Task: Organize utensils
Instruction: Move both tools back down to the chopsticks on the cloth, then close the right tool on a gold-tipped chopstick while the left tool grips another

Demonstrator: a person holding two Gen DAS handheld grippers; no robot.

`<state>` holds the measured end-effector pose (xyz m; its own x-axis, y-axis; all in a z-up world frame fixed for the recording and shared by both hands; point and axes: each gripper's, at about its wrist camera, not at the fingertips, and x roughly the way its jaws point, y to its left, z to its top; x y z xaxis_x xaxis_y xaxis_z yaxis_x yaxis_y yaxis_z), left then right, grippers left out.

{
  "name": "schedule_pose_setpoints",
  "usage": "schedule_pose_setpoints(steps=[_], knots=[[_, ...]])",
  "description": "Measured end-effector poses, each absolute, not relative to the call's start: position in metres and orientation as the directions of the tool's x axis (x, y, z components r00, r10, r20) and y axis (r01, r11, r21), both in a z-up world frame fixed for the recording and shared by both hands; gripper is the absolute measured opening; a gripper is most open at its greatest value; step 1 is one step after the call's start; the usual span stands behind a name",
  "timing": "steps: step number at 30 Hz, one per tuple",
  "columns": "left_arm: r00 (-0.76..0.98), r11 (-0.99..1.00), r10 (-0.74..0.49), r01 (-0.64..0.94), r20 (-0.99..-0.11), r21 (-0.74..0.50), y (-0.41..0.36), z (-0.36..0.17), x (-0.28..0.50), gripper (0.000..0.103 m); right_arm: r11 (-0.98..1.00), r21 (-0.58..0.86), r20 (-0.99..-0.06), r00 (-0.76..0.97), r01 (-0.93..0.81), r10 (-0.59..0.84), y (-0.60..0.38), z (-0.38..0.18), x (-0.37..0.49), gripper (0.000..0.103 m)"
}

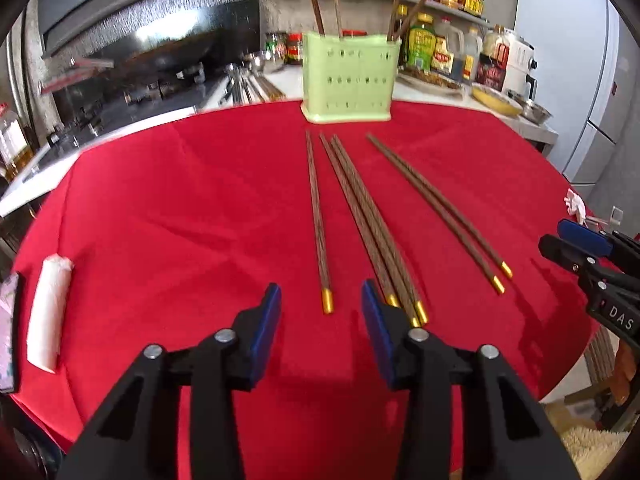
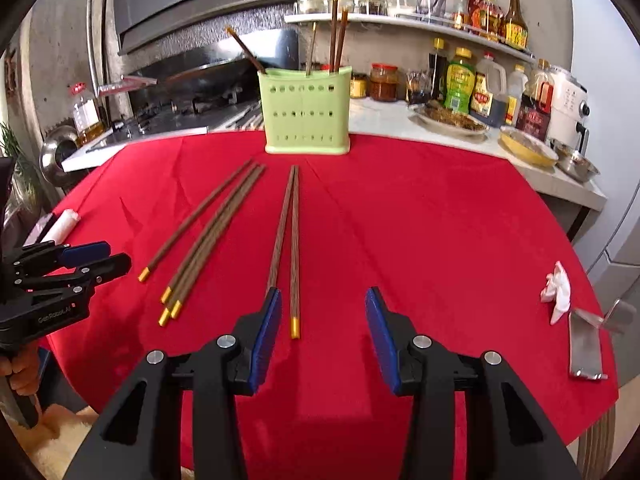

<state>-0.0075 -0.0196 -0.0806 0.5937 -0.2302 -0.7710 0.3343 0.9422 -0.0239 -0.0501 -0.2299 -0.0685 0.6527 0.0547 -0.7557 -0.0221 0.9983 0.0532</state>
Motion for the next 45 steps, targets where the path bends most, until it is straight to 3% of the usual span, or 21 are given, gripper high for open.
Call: schedule_pose_setpoints(steps=[5,7,33,45], knots=[[0.584,0.944,-0.231,0.329,-0.778,-0.032,-0.016,-0.087,-0.009,0.029,0.998,0.042,-0.77,0.636,-0.036,0.055,-0.227,-0.076,-0.052,0.025],[0.586,0.945,-0.231,0.324,-0.777,-0.037,-0.013,-0.088,-0.01,0.029,0.998,0.05,-0.774,0.629,-0.04,0.064,-0.226,-0.078,-0.052,0.023],[0.563,0.935,-0.212,0.355,-0.799,0.001,-0.037,-0.1,0.006,0.026,0.991,0.119,-0.805,0.58,-0.056,0.13,-0.222,-0.103,-0.034,0.02],[0.586,0.941,-0.178,0.337,-0.79,0.039,-0.042,-0.102,0.007,0.026,0.995,0.069,-0.786,0.61,-0.07,0.097,-0.215,-0.108,-0.034,0.02]])
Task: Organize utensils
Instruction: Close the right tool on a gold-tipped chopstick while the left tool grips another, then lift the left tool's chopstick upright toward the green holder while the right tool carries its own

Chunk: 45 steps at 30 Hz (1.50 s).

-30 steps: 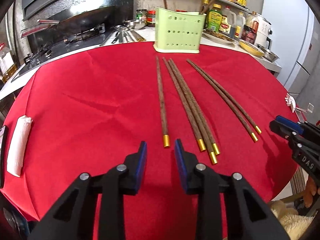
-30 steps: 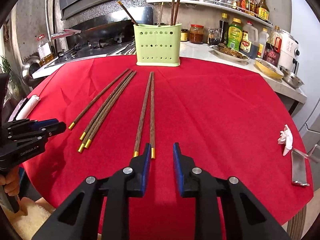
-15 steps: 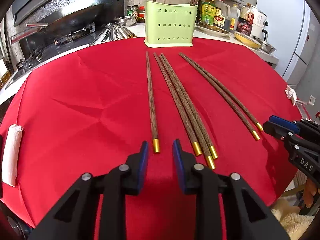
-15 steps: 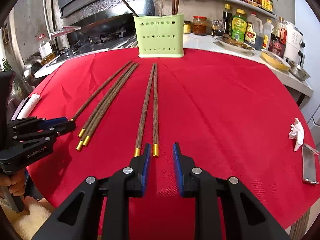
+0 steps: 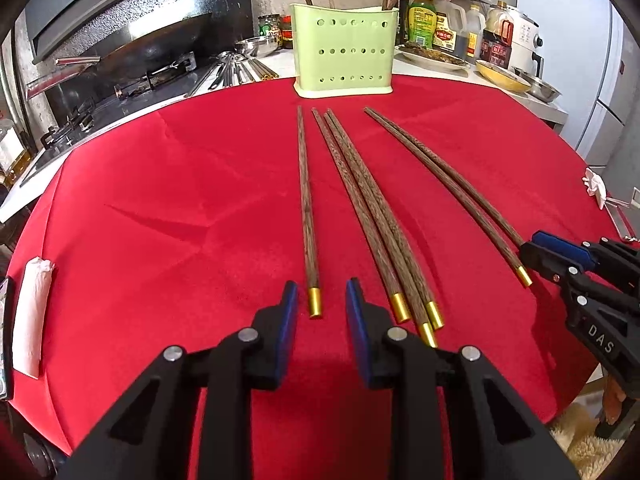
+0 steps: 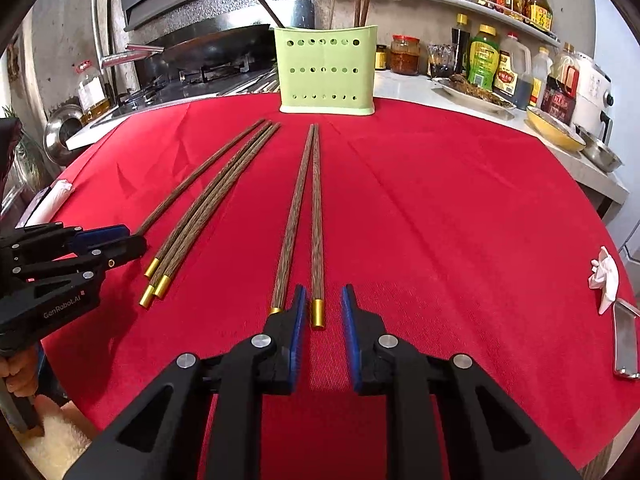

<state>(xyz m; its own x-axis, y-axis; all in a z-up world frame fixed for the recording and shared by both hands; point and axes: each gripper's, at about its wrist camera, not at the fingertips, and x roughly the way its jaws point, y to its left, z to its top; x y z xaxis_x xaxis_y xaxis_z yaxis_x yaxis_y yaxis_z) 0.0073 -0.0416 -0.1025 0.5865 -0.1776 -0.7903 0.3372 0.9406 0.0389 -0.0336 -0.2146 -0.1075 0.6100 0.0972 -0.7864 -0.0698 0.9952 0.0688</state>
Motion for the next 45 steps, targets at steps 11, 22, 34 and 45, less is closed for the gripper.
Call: schedule_pose_setpoints(steps=[11,22,34,45], knots=[[0.606,0.933,-0.162,0.35,-0.779,0.079,-0.041,-0.104,0.001,0.016,0.996,0.02,-0.769,0.635,-0.088,0.072,-0.208,-0.107,-0.043,0.013],[0.605,0.941,-0.205,0.338,-0.77,0.015,-0.023,-0.095,0.0,0.008,0.99,0.122,-0.755,0.64,-0.073,0.141,-0.222,-0.1,-0.043,0.007],[0.705,0.943,-0.239,0.331,-0.668,0.012,-0.015,-0.047,-0.009,0.008,0.994,0.095,-0.649,0.754,-0.053,0.102,-0.228,-0.05,-0.052,0.007],[0.848,0.948,-0.254,0.315,-0.465,0.056,-0.007,0.038,-0.016,0.007,0.997,0.04,-0.499,0.864,-0.061,0.073,-0.23,0.021,-0.057,0.007]])
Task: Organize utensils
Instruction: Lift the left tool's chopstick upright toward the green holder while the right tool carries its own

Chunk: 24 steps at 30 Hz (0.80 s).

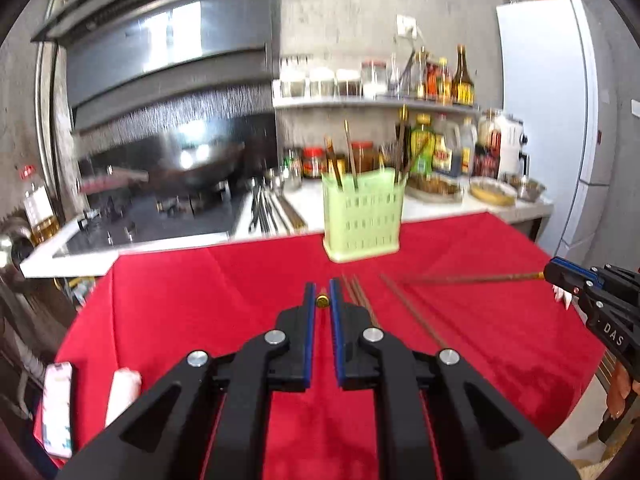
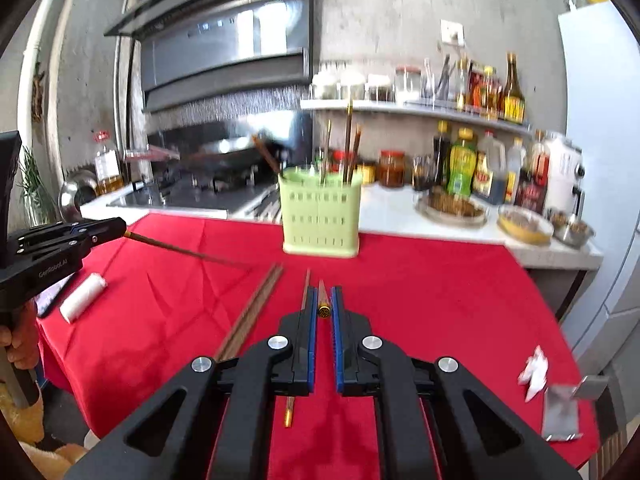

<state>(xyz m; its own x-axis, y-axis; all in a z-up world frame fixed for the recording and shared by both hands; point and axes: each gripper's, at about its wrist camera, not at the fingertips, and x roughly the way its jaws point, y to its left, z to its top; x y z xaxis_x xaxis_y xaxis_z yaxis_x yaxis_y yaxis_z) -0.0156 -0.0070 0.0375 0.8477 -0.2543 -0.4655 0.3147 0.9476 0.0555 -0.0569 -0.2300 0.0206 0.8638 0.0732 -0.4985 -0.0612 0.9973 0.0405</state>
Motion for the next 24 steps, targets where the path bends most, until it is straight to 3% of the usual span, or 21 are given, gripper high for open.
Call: schedule_pose_setpoints(steps=[9,24], knots=[[0.883,0.936,-0.303,0.346,-0.357,0.061,-0.014,0.093,-0.011,0.007,0.999,0.012,-0.399,0.916,-0.045,0.046,-0.235,0.079,-0.05,0.007],[0.874,0.942,-0.298,0.333,-0.383,0.028,-0.002,0.093,0.012,0.008,0.999,0.009,-0.415,0.908,-0.052,0.05,-0.235,0.085,-0.019,0.007]])
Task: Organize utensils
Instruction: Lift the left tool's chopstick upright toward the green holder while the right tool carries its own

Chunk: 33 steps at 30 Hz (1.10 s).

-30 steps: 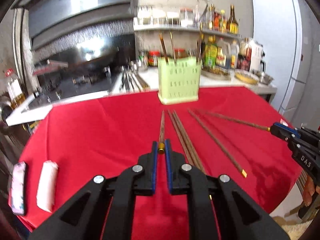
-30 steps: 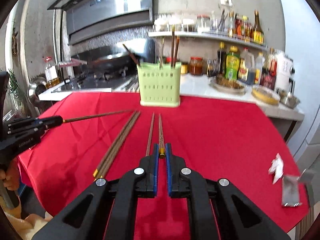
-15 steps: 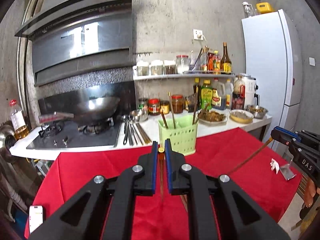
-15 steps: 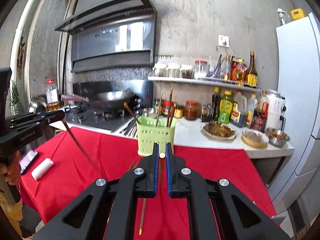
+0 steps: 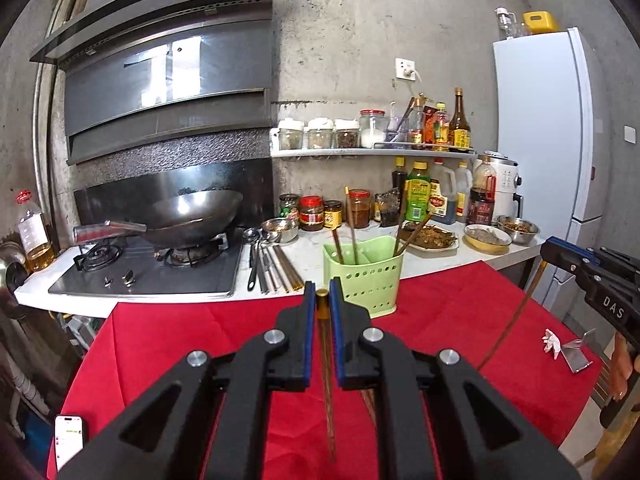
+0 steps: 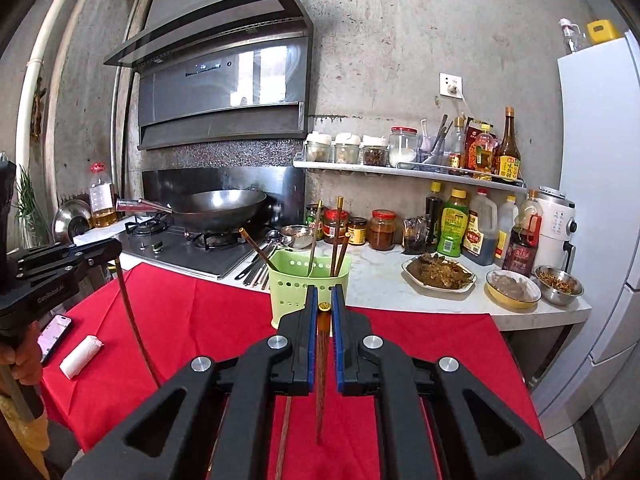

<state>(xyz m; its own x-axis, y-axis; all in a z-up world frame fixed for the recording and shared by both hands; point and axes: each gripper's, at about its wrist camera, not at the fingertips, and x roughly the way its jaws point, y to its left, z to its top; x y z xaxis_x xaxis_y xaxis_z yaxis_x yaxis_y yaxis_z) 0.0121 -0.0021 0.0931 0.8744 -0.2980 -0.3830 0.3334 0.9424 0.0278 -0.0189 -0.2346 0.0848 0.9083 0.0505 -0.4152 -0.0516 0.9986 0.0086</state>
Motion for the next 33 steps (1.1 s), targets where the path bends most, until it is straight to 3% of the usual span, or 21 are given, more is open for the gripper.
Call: schedule_pose_setpoints(steps=[18,23,33], knots=[[0.775,0.936,-0.297,0.351,-0.559,-0.01,-0.005,0.026,0.022,0.007,0.998,0.029,-0.529,0.846,-0.057,0.064,-0.225,0.03,-0.01,0.007],[0.774,0.934,-0.319,0.355,-0.546,-0.042,0.001,0.027,0.023,0.007,0.998,0.041,-0.524,0.85,-0.046,0.061,-0.227,0.03,-0.008,0.007],[0.83,0.927,-0.347,0.373,-0.437,-0.029,-0.011,0.061,0.032,0.007,0.998,0.024,-0.455,0.888,-0.064,0.068,-0.227,0.057,0.008,0.007]])
